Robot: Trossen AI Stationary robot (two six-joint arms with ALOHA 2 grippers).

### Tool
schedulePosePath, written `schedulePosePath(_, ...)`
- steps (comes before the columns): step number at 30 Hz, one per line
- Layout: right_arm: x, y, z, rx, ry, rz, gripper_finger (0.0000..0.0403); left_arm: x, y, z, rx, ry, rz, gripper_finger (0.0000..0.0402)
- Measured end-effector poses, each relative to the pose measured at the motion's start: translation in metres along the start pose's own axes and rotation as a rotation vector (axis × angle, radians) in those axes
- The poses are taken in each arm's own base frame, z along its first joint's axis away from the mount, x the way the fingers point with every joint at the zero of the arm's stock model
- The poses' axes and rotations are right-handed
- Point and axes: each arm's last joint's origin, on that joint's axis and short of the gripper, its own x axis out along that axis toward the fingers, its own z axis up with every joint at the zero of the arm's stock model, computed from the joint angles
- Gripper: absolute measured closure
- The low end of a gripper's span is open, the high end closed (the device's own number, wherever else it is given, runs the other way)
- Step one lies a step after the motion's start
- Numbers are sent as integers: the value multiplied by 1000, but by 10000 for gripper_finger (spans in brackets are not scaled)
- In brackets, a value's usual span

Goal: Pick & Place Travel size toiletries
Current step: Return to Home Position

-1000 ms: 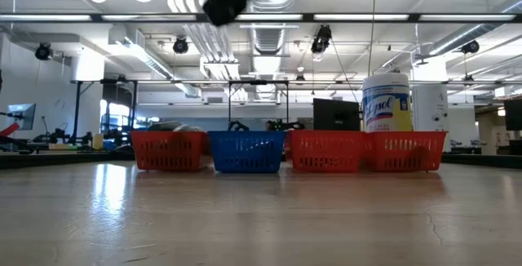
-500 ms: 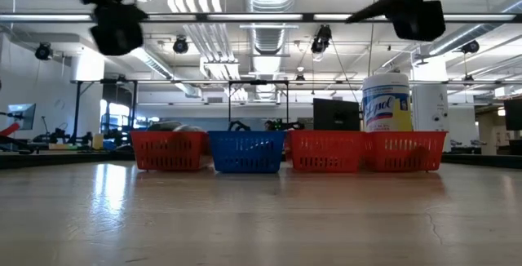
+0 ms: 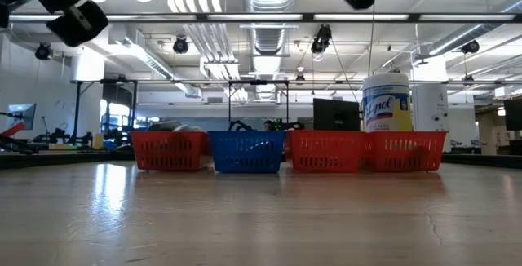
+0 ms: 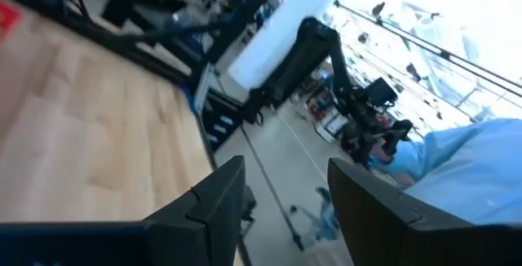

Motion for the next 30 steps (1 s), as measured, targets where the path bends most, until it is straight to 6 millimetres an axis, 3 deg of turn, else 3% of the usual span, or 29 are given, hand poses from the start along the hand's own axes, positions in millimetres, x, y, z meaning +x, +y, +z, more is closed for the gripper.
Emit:
schedulePosePath(5,-6,-28,21,2,13,88,180,-15,13,-10,52,-84,24,220)
schedulePosePath(10,-37,-47,47,-102,-38,296,167,-31,17,-14,131,-188,-11,220)
schedulePosePath(16,-79,-80,41,-176,-92,258,148,-35,22,-15,213,-230,43,220)
schedulePosePath(23,-124,-107,24,-249,-174,269,128,-35,29,-17,175,-248,149,220)
schedulePosePath(30,-150,-138,6,-227,-343,135,110,-35,31,-18,176,-255,178,220)
